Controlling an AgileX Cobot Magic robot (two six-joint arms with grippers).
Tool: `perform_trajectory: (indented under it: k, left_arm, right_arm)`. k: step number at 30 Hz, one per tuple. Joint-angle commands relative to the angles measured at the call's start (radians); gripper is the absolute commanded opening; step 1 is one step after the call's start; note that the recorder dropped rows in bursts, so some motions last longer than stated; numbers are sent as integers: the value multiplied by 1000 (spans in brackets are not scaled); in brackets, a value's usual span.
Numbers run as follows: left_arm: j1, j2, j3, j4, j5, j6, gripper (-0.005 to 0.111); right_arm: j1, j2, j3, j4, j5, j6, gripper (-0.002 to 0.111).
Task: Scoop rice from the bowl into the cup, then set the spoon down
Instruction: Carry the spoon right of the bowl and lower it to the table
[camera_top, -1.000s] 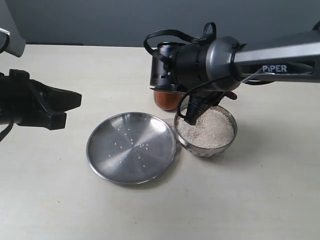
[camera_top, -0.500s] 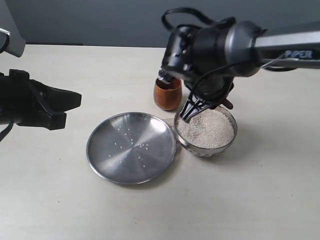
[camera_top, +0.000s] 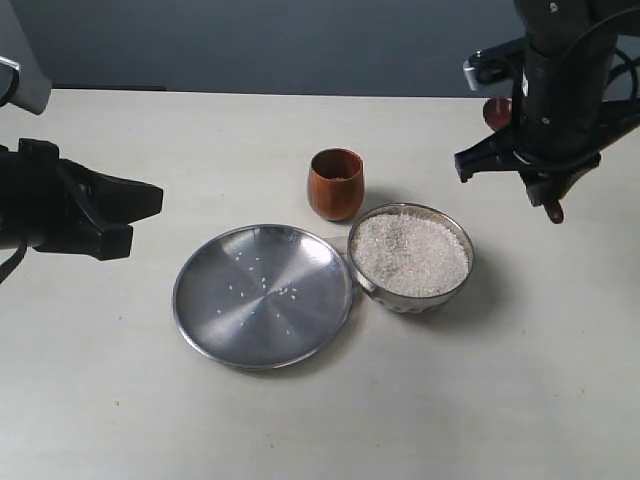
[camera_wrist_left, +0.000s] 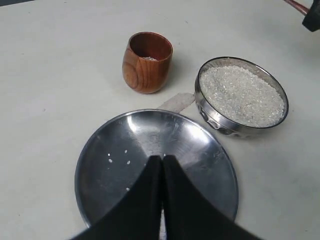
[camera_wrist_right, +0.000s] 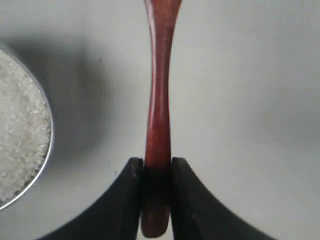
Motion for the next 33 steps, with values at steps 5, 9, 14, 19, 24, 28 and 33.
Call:
perform_trajectory:
  k: [5, 9, 14, 19, 24, 28, 33]
  left_arm:
    - [-7, 4, -8, -2, -4, 1, 0]
    - [-7, 4, -8, -2, -4, 1, 0]
    - [-7, 4, -8, -2, -8, 1, 0]
    - [-7, 4, -8, -2, -8, 1, 0]
    - [-7, 4, -8, -2, -10, 1, 0]
    - [-7, 4, -8, -2, -12, 1, 0]
    - [-7, 4, -8, -2, -12, 1, 0]
  right_arm:
    - [-65, -65, 283, 100, -203, -8, -1]
    - [-65, -72, 402, 146, -384, 4, -1]
    - [-65, -72, 485, 182, -537, 71, -1]
    - [-65, -72, 553, 177, -643, 120, -1]
    - [-65, -70, 580, 100, -641, 173, -1]
    - [-65, -62, 582, 100, -637, 173, -1]
    - [-65, -24, 582, 93, -625, 173, -1]
